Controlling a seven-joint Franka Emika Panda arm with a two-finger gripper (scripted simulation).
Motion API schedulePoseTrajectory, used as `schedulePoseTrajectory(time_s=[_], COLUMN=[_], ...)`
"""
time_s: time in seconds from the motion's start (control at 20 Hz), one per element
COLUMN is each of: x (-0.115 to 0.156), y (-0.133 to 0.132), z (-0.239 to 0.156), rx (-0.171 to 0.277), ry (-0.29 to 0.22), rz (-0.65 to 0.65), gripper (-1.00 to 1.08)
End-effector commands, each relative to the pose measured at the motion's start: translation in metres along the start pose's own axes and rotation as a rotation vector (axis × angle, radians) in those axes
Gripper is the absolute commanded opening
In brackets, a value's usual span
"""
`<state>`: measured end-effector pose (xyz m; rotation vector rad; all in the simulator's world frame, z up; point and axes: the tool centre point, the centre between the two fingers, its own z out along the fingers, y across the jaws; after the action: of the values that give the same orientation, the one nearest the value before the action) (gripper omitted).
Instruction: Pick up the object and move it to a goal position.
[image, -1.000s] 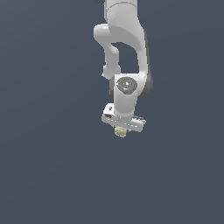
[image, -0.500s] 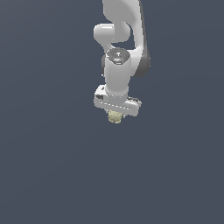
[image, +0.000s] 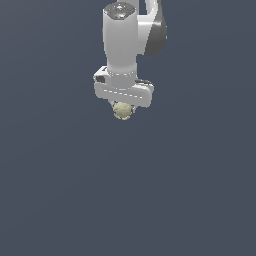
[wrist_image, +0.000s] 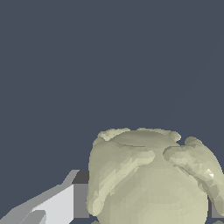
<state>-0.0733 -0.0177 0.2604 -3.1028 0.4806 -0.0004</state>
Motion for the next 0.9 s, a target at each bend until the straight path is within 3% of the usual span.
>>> schedulePoseTrajectory(time_s=[0.0,0.45,0.85], x=[-0.006,-0.020,-0.023], y=[0.011,0.041,0.050], z=[-0.023,-0.086,-0.107], rx=[0.000,-0.001,-0.001], ry=[-0.001,0.000,0.000], rz=[0.000,0.000,0.000], gripper=[-1.00,-1.00,-1.00])
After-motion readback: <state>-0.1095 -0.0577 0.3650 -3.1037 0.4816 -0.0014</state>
